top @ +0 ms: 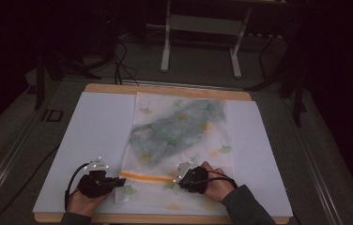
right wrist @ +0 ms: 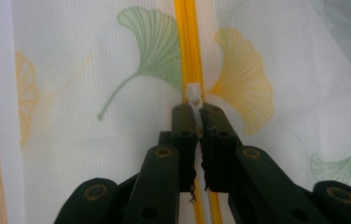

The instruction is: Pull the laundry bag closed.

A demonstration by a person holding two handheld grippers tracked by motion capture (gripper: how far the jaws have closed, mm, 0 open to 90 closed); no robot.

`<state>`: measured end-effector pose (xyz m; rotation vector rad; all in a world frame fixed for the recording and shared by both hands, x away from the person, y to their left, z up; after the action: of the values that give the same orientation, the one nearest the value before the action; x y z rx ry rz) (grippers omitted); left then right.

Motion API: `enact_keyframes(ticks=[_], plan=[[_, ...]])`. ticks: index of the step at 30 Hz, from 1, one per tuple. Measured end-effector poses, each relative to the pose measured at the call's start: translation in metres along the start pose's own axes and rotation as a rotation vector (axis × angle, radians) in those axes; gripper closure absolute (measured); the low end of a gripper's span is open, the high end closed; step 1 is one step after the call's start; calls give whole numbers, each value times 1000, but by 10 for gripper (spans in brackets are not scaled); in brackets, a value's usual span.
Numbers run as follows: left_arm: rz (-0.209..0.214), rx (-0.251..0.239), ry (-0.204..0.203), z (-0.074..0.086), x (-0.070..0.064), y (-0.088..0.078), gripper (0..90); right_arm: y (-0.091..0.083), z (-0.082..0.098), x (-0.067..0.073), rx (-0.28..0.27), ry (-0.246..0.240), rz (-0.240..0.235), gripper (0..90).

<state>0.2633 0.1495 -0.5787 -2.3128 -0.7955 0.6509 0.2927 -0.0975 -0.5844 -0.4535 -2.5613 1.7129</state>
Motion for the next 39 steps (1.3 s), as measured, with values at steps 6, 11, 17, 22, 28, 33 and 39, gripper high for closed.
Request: enact_keyframes(ticks=[6,11,17,22,28,33,39], plan=[[0,0,-3,0,0,0,883,-4,6,-3,9,7,8,847],[-1,0,-3,0,0,0,883,-7,11,-4,15,8,12,848],[-1,1,0,0,0,0,884,-9,15,-6,17,14,18,847],[-1,1,-2,0,0,0,883,-10,19,-7,17,22,18,847],[-2,0,-6,1,0,0,884,-11,22,-8,21,25,20,848],[-1,0,-7,1,0,0,884,-14,26,-10,22,35,24,848],[-1,0,-6,1,0,0,884,-16,28,-11,21,37,30,848]])
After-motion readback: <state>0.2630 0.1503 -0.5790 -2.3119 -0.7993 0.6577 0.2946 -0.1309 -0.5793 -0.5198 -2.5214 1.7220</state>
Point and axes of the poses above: each handheld gripper's, and its own axes: y roughly forward along the jaws, z roughly out of its underside, x roughly to its left, the point moved 8 cm from there along y, roughly forward along the jaws, and after that the axes turned 6 degrees about y, right-handed, at the moved point
